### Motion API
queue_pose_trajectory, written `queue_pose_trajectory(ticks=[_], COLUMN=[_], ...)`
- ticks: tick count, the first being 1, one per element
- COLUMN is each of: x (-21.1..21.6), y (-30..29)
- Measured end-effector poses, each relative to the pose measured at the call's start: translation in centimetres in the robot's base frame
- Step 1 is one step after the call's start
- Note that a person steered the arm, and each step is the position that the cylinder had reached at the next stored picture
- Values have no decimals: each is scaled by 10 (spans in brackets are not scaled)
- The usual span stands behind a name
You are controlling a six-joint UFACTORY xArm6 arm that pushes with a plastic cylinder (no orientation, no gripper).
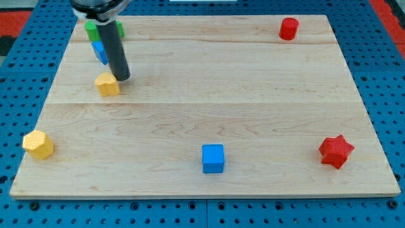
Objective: Push the yellow heart above the yellow hexagon
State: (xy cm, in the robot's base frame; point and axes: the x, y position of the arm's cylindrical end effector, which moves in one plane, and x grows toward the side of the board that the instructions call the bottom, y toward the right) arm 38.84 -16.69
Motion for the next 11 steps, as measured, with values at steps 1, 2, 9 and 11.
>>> queue_pose_trajectory(ticks=[1,2,9,11], x=[28,54,93,98], y=[-18,-34,-100,-107])
